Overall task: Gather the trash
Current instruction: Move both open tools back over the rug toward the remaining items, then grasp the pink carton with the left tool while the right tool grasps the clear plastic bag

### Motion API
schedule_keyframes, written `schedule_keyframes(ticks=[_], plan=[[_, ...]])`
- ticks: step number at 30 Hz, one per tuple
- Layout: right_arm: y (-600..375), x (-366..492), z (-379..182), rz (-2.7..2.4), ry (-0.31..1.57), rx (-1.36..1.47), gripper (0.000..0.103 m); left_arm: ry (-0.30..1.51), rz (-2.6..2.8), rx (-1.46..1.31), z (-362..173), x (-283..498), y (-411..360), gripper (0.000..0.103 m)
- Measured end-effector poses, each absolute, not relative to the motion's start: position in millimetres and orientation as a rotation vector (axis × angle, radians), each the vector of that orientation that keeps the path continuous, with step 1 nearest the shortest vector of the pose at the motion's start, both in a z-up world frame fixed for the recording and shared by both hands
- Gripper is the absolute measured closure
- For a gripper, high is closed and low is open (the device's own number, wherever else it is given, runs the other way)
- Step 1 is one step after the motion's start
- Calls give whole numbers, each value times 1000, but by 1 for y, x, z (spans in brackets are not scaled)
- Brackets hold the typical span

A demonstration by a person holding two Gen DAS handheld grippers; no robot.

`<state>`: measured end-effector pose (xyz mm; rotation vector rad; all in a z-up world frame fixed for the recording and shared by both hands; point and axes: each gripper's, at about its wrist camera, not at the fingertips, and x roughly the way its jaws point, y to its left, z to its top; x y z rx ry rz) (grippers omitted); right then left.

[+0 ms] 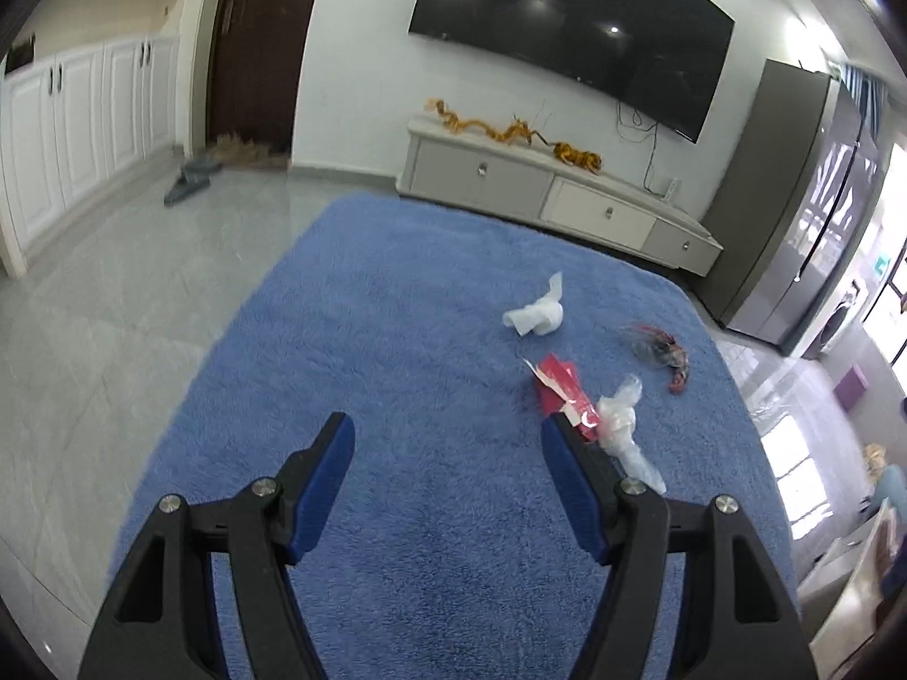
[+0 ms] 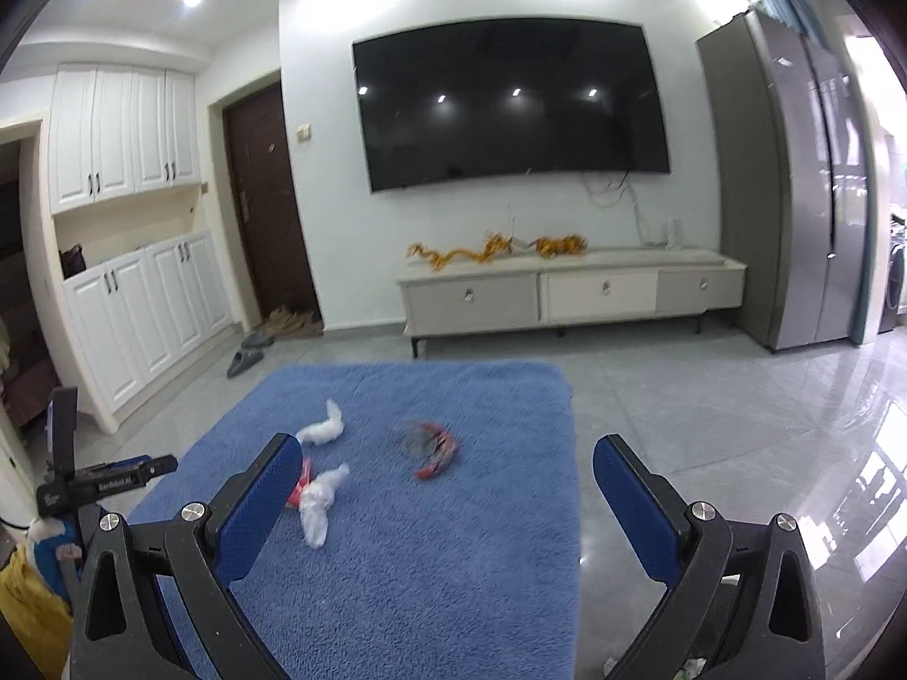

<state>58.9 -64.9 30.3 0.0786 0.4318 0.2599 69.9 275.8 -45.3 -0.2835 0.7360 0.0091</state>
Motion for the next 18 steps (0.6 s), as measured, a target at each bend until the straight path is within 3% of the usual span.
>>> schedule_keyframes(ticks=[10,18], plan=[[-5,102,-21,472,602,-13,12,824,-109,-309,-67,126,242,36],[27,125,-58,581,712,-37,35,923,-135,-333,-89,186,213,39]])
